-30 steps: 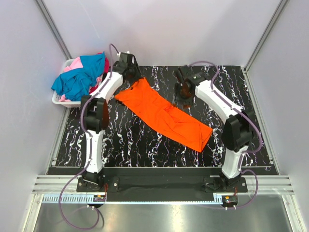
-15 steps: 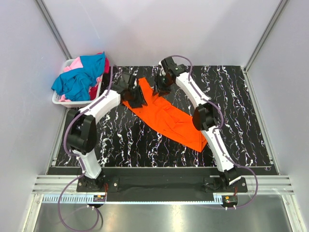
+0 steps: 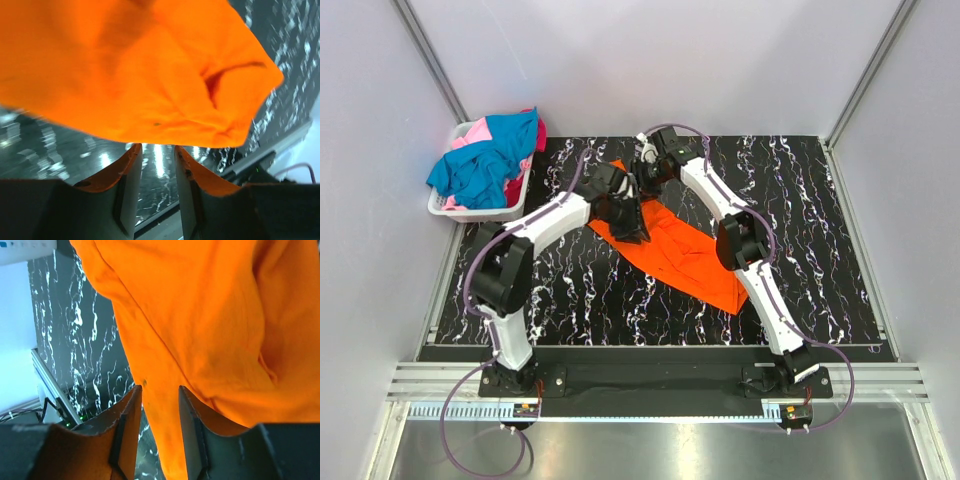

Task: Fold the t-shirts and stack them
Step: Fold the tshirt

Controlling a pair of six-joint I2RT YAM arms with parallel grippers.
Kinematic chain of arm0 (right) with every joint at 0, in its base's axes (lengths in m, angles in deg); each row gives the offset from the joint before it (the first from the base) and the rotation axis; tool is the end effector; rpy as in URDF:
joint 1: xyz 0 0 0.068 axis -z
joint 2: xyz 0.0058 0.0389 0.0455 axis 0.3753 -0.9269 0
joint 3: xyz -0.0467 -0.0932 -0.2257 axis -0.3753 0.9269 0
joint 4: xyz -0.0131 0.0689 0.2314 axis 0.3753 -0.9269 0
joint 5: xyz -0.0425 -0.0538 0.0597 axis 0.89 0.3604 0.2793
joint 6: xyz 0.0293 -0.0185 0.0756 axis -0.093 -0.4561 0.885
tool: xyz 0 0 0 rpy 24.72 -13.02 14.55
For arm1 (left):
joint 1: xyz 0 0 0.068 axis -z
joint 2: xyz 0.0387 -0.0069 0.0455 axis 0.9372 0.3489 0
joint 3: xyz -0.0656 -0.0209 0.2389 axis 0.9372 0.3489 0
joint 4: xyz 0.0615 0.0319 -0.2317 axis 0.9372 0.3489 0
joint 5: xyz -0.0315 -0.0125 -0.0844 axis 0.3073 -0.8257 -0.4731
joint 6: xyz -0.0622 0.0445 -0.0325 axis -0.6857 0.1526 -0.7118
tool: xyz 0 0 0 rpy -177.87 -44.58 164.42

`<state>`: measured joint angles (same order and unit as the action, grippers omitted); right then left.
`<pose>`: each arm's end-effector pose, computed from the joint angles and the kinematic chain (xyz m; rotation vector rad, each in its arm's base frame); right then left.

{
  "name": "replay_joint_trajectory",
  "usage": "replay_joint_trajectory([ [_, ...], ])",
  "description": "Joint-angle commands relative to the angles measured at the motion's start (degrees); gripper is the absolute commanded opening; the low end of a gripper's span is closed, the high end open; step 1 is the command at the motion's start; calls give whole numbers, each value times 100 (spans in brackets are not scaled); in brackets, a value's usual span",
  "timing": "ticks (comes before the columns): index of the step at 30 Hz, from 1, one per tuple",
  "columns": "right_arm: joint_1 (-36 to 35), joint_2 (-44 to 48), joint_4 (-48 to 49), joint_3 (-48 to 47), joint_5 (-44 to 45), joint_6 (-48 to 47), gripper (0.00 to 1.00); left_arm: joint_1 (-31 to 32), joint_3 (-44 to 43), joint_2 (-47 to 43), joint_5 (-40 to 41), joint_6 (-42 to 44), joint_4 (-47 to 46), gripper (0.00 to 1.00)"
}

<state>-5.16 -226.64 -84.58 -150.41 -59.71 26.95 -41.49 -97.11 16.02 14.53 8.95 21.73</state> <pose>0.4625 0.2866 0.1457 -0.4615 2.5743 1.1235 0.3258 -0.2042 0.1787 -0.0574 2.7586 -0.8540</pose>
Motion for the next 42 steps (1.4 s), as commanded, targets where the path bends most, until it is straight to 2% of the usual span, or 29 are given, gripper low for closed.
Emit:
replay_joint_trajectory([
  [1,4,-226,383,-309,-258,-5,43,266,-434,409,-601,79,-168,37],
  [7,13,-420,603,-327,-232,31,44,670,-706,867,-715,148,-177,36],
  [13,118,-604,647,-319,-249,-13,46,908,-513,1052,-637,175,-177,36],
  [19,241,-692,656,-345,154,83,46,1084,-522,1412,-496,210,-125,36],
  [27,505,-727,787,-353,656,330,48,1093,-759,1931,-127,333,595,36],
  [34,760,-762,990,-362,1174,654,48,1093,-689,1817,952,474,1290,36],
  [42,1120,-789,1051,-319,1710,1024,48,1005,145,1211,1675,228,1502,35],
])
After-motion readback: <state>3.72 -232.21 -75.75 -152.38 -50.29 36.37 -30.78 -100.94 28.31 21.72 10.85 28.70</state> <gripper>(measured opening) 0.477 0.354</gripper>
